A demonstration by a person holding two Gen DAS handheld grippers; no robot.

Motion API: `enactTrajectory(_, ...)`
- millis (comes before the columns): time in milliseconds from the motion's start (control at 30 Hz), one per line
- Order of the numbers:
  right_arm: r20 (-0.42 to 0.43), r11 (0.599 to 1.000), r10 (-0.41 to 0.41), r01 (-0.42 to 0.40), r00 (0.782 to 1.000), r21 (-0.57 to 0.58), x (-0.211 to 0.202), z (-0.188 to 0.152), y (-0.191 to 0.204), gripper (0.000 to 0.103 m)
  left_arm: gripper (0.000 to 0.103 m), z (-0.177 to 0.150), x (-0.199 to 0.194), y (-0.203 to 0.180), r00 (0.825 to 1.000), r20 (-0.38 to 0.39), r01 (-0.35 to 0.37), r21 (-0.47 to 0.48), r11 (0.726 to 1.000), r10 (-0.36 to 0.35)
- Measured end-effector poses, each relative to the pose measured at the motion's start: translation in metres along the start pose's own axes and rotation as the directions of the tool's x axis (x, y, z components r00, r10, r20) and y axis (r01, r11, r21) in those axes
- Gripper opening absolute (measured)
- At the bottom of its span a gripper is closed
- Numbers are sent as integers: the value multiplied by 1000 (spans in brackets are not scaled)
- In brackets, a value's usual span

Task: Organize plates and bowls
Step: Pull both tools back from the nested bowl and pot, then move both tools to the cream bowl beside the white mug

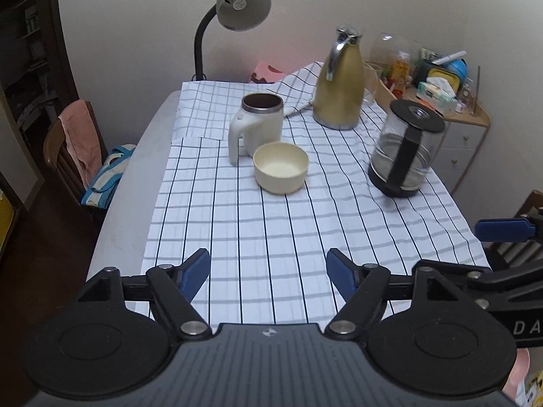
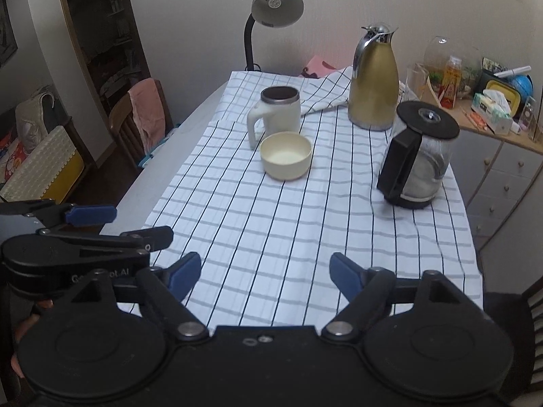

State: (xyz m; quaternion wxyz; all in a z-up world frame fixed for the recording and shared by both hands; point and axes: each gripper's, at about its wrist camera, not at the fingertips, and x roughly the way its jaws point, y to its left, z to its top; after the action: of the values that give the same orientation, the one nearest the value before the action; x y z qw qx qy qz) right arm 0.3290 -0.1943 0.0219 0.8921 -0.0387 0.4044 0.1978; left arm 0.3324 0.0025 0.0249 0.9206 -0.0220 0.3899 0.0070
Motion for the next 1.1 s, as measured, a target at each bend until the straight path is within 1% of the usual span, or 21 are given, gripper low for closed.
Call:
enactTrajectory(33, 1, 1000, -5, 5, 1000, -5, 6, 8, -5, 88, 76, 7, 8, 2, 1000, 2, -8, -11, 1000, 9)
enactTrajectory(100, 2, 1000, -9, 9, 1000, -7, 19, 21, -14, 97, 77, 22, 24, 6, 999, -2, -34, -37, 999, 34)
enactTrajectory(333, -8, 1000, -25, 25, 1000, 11, 74, 74, -45, 100, 77, 72, 84, 24, 997, -42, -69, -129, 989, 64)
enactTrajectory(500, -19, 999, -37, 38, 999, 32, 117, 104, -64, 100, 77, 96, 127, 25, 995, -59, -90, -119, 989, 83)
enactTrajectory(567, -27, 998, -37, 39, 999, 47, 135, 113, -72, 100, 77, 102, 144, 26, 994, -64, -98, -117, 988, 91)
enactTrajectory(767, -58, 995, -29, 34, 998, 98, 194, 135, -90, 100, 77, 112, 197, 29, 992, -103, -84, -134, 987, 71)
enactTrajectory(833, -70, 993, -33, 41, 997, 109, 211, 140, -93, 99, 77, 113, 212, 29, 990, -109, -101, -133, 986, 87)
enactTrajectory(933, -89, 989, -38, 51, 995, 142, 238, 147, -101, 97, 77, 115, 235, 31, 988, -124, -113, -149, 982, 95)
enactTrajectory(1033, -118, 984, -34, 54, 992, 169, 263, 152, -107, 91, 77, 115, 254, 31, 985, -144, -114, -159, 981, 91)
enactTrajectory(1100, -132, 982, -28, 53, 991, 183, 278, 153, -109, 88, 77, 115, 266, 29, 985, -149, -112, -158, 981, 88)
